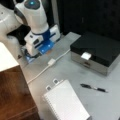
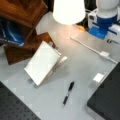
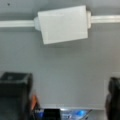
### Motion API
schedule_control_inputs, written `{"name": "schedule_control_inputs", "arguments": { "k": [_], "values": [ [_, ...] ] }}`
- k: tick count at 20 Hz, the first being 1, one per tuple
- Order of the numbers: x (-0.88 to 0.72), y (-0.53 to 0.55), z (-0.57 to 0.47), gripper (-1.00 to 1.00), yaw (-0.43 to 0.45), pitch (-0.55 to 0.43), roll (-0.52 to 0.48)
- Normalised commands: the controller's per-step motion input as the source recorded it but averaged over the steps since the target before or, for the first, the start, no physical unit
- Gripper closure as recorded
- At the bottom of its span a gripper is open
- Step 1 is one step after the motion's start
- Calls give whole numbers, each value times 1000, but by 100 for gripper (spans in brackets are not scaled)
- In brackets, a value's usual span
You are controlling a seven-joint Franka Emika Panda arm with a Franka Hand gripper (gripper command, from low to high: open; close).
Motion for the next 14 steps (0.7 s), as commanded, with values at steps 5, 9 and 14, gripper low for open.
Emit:
{"name": "schedule_control_inputs", "arguments": {
  "k": [5, 9, 14],
  "values": [
    [487, -185, 274, -100, 80, 158, -32],
    [683, -141, 257, -100, 193, 168, 5],
    [792, -107, 342, -100, 254, 170, 155]
  ]
}}
